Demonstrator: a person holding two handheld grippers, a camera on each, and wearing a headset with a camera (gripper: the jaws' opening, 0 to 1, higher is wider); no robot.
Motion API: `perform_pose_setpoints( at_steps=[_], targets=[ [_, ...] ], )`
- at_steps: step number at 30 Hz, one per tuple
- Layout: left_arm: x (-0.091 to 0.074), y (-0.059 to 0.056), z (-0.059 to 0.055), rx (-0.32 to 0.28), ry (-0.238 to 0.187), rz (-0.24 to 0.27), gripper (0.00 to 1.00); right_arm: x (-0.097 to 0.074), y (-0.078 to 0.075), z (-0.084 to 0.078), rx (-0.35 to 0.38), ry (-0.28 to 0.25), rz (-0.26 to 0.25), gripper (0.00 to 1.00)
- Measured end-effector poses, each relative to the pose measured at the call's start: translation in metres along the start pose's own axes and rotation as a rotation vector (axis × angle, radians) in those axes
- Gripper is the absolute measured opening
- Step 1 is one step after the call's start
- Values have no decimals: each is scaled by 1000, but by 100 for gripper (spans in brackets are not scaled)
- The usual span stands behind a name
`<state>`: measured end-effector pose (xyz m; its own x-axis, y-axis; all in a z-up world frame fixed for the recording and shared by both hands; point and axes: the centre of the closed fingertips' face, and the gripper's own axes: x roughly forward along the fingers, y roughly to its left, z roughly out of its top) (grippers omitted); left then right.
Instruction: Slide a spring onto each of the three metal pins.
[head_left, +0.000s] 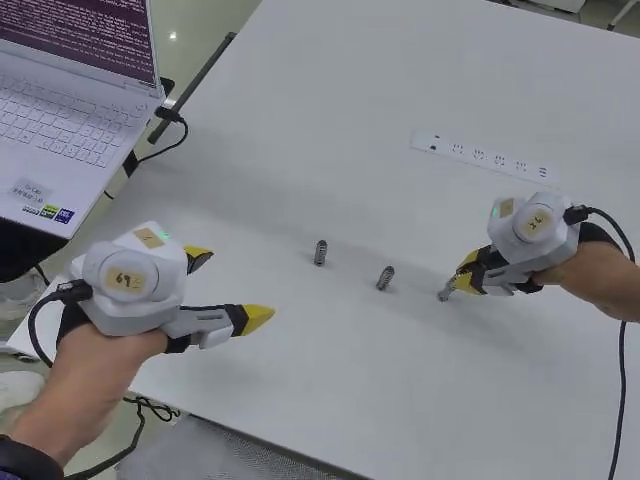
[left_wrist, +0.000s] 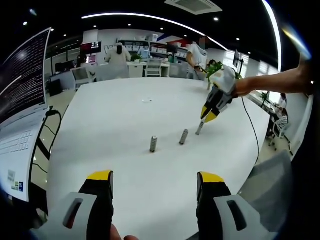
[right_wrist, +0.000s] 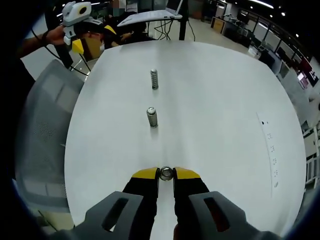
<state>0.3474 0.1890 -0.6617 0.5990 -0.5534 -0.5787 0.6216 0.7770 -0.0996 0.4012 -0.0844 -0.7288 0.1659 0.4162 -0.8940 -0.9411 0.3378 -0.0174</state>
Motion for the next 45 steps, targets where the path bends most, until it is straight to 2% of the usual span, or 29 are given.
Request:
perform_pose_setpoints(
  at_steps=[6,15,28,36,40,43,45],
  targets=[
    [-2,2,-1,-3,4,7,64,12,-5,-5,-3,12,11,9],
    [-3,5,-1,-4,8,13,63,22,-2,-8,-25,38,22,9],
    [-3,4,1,-1,12,16,63,27,2,-12,-47,68,31,12],
    [-5,0,5,6,4,14,63,17,2,-13,-17,58,-3,20],
    [-4,-2,7,4,-2,10,63,12,1,-20,-5,68,-41,25],
    [-4,-3,7,3,-6,5,63,10,-2,-30,39,62,-68,28],
    [-3,-3,7,6,-5,4,63,8,2,-34,38,61,-82,31]
  ],
)
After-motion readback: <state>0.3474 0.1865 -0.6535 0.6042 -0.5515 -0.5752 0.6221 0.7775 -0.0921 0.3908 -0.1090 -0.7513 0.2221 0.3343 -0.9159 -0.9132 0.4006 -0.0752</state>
